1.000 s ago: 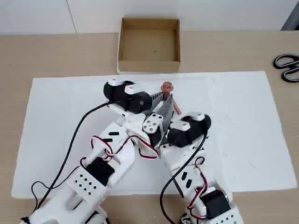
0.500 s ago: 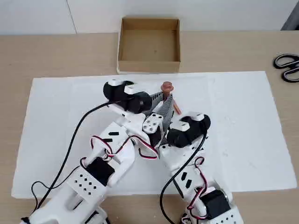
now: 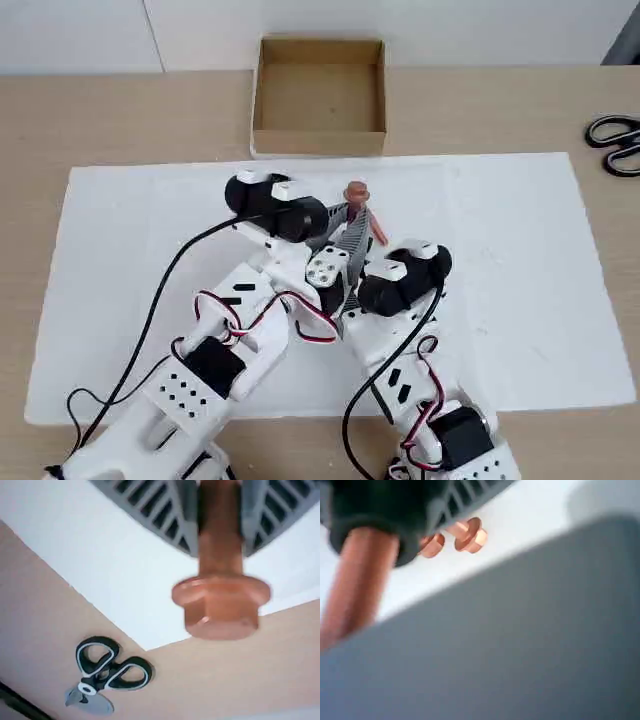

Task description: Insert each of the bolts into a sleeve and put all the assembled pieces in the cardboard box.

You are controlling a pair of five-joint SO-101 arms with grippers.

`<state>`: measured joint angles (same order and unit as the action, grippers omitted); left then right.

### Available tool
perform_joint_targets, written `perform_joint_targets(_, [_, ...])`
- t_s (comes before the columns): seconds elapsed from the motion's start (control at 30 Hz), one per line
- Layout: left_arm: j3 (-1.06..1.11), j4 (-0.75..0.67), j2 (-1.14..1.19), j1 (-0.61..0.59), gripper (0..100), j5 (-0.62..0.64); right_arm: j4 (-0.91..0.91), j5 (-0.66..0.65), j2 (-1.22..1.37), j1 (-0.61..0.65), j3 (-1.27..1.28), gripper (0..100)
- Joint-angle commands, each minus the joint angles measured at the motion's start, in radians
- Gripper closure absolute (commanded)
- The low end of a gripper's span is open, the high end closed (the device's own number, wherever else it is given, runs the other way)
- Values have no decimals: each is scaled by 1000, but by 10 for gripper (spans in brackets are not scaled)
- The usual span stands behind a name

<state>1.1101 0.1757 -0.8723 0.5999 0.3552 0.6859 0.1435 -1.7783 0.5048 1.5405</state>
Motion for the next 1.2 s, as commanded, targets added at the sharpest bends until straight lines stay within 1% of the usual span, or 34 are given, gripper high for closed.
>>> perform_joint_targets(0.0, [-7,2,-40,-3,994,-9,-22,5,-8,-19,-3,995])
perform_joint_targets(0.4, [-7,68,-38,-5,994,-9,-22,5,-8,-21,-5,995])
perform_joint_targets(0.6, [-7,89,-34,-57,994,-9,-22,5,-8,-21,-5,995])
perform_joint_targets(0.8, [-7,149,-35,-58,994,-9,-22,5,-8,-21,-6,995])
perform_joint_targets(1.17, [-5,163,-34,-60,994,-5,-22,5,-8,-21,-6,995])
